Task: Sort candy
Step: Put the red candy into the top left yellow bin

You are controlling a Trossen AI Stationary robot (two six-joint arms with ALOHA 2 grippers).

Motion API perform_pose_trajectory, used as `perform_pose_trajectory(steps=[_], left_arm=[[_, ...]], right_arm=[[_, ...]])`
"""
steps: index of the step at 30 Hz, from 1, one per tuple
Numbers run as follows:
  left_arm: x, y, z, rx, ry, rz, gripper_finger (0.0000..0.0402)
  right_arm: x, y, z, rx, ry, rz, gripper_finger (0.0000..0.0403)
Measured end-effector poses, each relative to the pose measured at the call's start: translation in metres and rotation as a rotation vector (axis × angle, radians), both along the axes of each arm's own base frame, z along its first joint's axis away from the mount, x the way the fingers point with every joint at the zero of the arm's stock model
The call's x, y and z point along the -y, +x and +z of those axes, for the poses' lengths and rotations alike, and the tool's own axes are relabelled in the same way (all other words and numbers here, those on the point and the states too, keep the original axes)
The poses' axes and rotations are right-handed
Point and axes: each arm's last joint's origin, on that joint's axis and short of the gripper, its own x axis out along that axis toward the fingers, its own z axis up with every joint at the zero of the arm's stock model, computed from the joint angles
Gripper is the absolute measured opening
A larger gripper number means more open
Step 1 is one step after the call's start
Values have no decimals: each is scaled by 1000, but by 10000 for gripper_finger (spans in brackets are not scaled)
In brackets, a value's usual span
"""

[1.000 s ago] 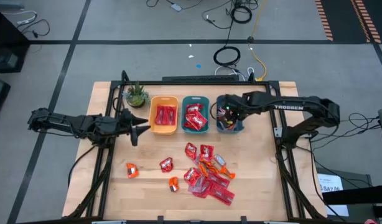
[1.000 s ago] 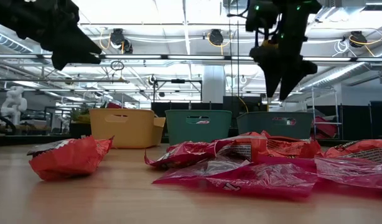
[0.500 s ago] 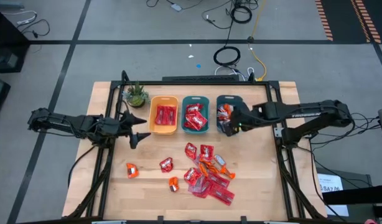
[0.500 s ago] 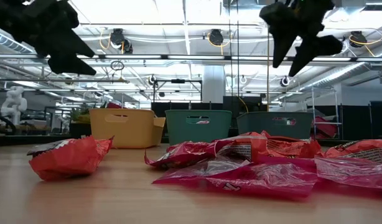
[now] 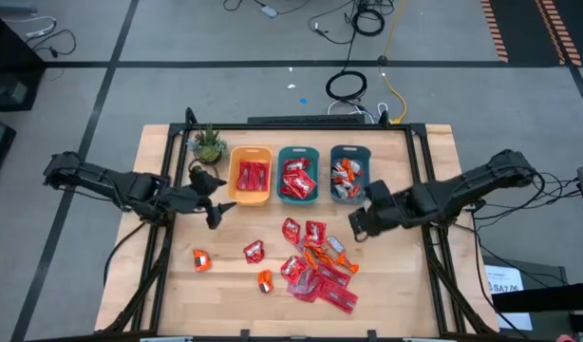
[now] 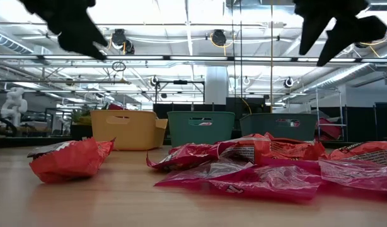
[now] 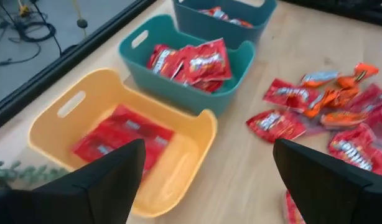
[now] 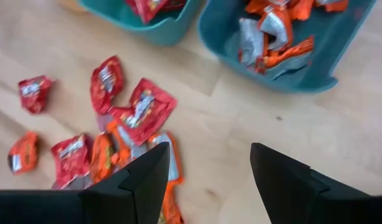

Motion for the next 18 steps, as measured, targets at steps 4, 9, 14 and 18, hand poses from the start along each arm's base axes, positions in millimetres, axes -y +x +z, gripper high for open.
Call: perform_pose_trajectory(steps=[4, 9, 14, 18], left_arm=[[19, 28, 13, -37, -1, 15, 364], [52, 67, 23, -124, 18, 15, 364], [88, 110, 27, -171, 0, 38, 364], [116, 141, 25, -181, -71, 88, 364]], right_arm=[[-18, -8, 0, 14, -15, 38, 215], [-41, -23, 0, 42, -65, 71, 215], [-63, -39, -3, 55, -69, 137, 215], [-77, -50, -5, 56, -61, 200, 215]])
